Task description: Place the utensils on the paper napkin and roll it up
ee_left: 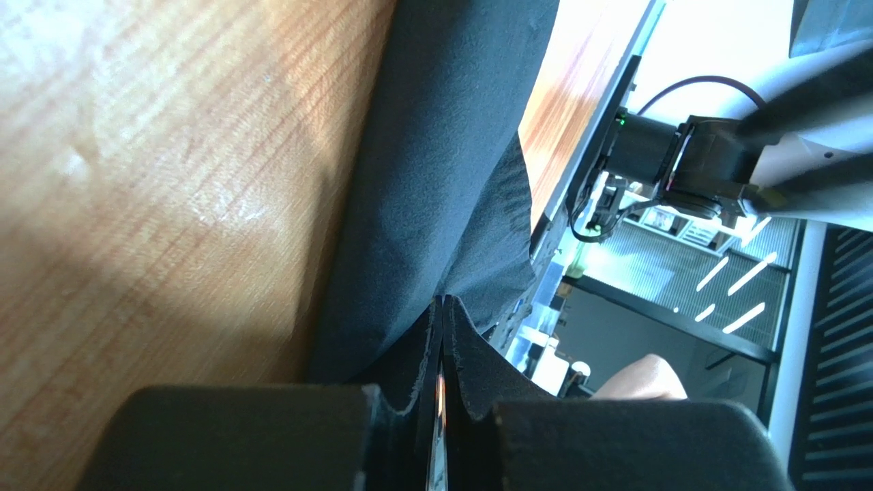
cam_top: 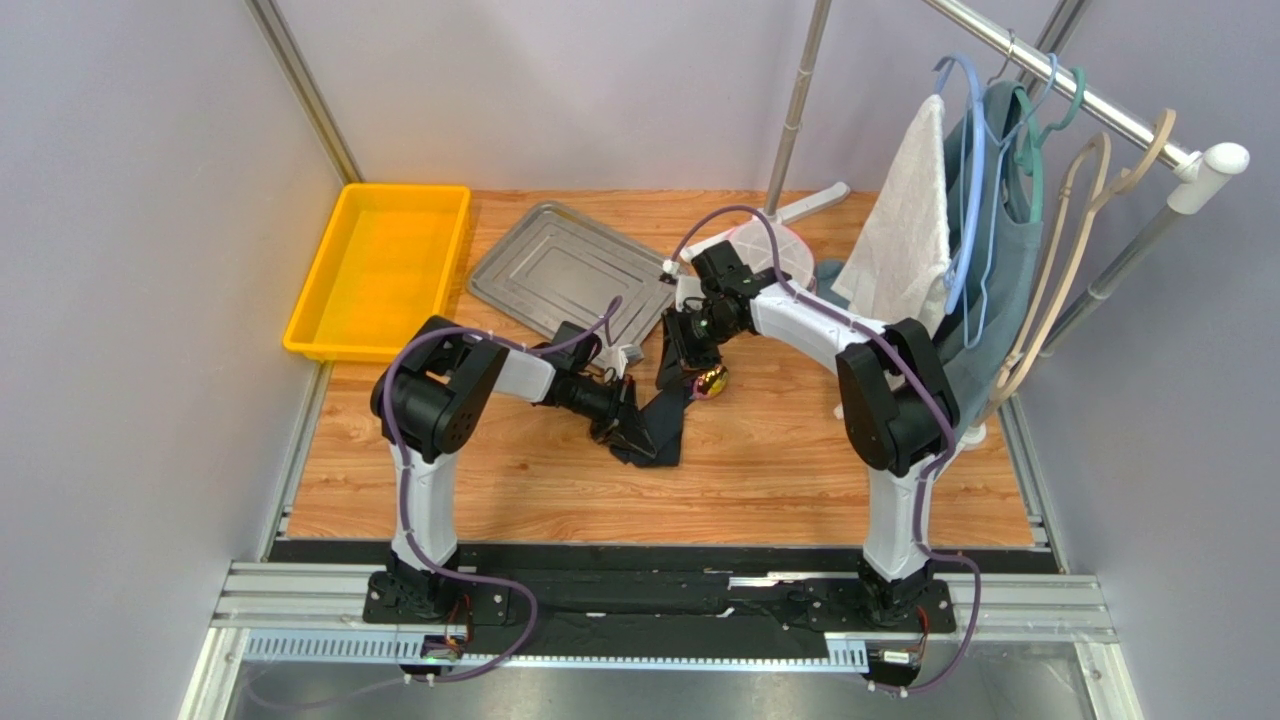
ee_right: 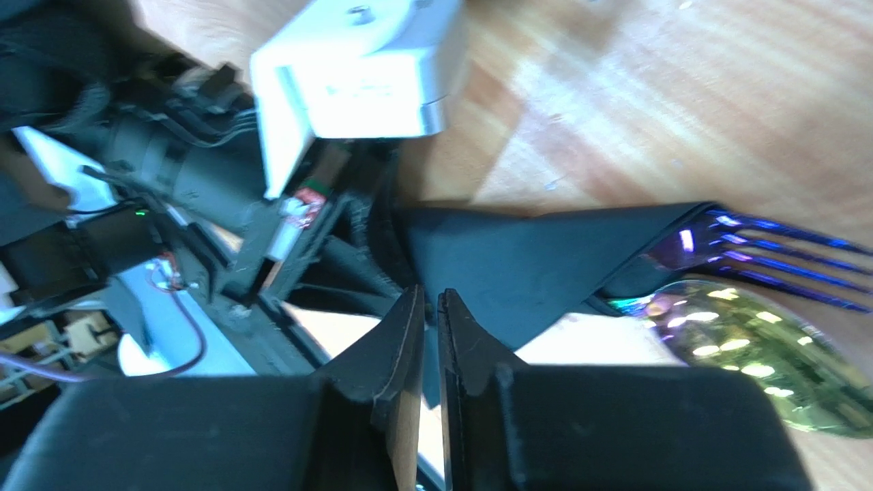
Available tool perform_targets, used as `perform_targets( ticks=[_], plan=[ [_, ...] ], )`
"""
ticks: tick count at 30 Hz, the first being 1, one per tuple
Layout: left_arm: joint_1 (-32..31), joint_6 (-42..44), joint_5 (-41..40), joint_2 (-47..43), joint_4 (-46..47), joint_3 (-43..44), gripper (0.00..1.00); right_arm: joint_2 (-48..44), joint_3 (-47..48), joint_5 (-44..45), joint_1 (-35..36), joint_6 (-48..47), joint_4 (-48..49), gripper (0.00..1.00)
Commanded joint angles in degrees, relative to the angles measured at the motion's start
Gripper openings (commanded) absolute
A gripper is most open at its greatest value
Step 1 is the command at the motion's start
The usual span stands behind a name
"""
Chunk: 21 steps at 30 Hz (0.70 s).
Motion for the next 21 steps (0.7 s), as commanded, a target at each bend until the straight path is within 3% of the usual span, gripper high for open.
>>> perform_targets(
  ticks=[1,11,14,21],
  plan=[
    [-0.5,1.6,-11.7,3.7,-0.2,-0.8,0.06,-1.2,-3.0,-2.0,0.8,4.2,3.1,0.14],
    [-1.4,0.4,-12.8,0.2,2.2,-0.6,0.1,1.6,-9.8,1.0,1.3,0.6,2.3,0.09],
    [-2.0,1.1,-12.3,-2.9,1.2,-0.8,0.16,2.4,-11.0,3.8,1.3,-1.9,1.7,0.07],
    [-1.7,8.2,-12.4,-17.6,-6.6,-3.4,0.41,4.0,-12.5,10.5,1.4,-6.8,0.9,0.05]
  ],
)
